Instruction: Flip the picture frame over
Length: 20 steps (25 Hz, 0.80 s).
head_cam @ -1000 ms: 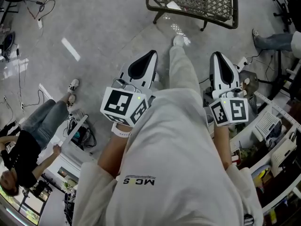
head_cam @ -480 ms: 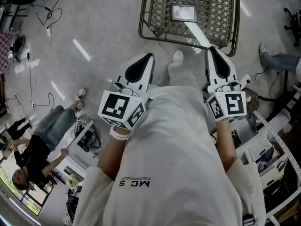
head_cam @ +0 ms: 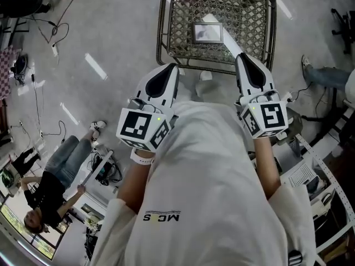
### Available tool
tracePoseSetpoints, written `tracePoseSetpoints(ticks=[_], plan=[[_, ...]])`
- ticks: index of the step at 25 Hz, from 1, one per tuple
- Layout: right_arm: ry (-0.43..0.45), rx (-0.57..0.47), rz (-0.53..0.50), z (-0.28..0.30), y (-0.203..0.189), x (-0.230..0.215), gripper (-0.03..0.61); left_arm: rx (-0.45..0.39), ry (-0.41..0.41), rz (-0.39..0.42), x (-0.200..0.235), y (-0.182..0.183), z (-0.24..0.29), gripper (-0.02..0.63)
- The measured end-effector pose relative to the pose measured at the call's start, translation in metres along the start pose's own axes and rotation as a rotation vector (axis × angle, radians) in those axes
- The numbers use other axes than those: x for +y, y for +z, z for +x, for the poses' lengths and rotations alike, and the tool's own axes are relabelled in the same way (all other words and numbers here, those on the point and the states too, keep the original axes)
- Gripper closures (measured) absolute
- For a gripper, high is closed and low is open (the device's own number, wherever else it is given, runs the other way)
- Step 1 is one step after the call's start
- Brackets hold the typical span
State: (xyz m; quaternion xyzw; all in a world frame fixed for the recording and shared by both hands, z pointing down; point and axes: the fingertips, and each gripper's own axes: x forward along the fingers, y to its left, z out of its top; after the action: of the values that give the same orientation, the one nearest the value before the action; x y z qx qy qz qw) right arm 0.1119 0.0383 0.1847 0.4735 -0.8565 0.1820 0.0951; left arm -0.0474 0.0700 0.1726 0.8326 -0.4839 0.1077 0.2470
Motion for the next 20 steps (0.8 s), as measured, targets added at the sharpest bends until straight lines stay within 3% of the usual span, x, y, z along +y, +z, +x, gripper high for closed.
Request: tracePoseSetpoints(ticks=[8,17,20], plan=[[-0.063,0.042,-0.012,0.03,-0.007,-0.007,0.56,0.018,-0.022,-0.024,0.024,0.001,0.018,0.589],[-0.113,0.095,-0.009,0.077,-0.039,-0.024,0.558,0.077,-0.023,-0.055,0.053,-0.033,0.047,0.589],[-0.129,0.118,-0.013,0.095,-0.053,-0.034,0.529,0.093,-0.017,-0.083,0.066,-0.043,0.065,0.589]])
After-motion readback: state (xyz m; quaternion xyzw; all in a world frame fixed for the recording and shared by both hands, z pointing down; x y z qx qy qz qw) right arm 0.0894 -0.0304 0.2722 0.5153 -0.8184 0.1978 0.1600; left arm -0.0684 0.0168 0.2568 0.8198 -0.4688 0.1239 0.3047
